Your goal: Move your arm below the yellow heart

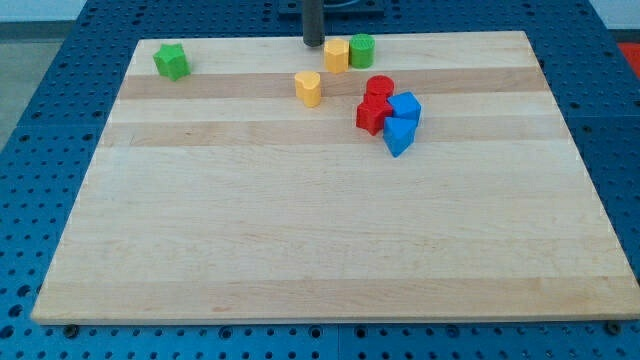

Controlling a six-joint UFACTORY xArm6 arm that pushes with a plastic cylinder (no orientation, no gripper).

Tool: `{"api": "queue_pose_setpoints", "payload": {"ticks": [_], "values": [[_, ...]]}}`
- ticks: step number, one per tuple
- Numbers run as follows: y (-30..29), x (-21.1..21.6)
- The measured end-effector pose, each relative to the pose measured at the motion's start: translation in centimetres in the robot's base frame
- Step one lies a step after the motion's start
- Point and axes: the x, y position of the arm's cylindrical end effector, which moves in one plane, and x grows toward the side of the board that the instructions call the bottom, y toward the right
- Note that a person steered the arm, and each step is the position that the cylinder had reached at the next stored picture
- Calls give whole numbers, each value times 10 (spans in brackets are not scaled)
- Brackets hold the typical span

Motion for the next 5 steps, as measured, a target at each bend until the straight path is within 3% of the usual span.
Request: {"api": "queue_pose_setpoints", "payload": {"ticks": [2,5], "values": [[-30,1],[-65,59]]}}
